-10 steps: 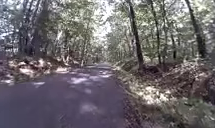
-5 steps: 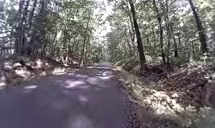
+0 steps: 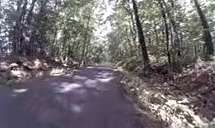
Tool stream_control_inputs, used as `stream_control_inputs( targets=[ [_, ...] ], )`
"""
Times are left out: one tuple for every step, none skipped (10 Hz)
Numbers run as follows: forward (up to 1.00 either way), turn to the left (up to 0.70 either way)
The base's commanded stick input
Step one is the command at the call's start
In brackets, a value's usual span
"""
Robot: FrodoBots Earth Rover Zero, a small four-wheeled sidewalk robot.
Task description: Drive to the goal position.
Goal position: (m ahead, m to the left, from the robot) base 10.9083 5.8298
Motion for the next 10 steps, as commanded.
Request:
stream_control_inputs(
  targets=[
    [0.7,0.0],
    [0.7,0.0],
    [0.7,0.0],
    [0.7,0.0],
    [0.7,0.0],
    [0.7,0.0],
    [0.7,0.12],
    [0.7,0.07],
    [0.7,0.0],
    [0.7,0.0]
  ],
)
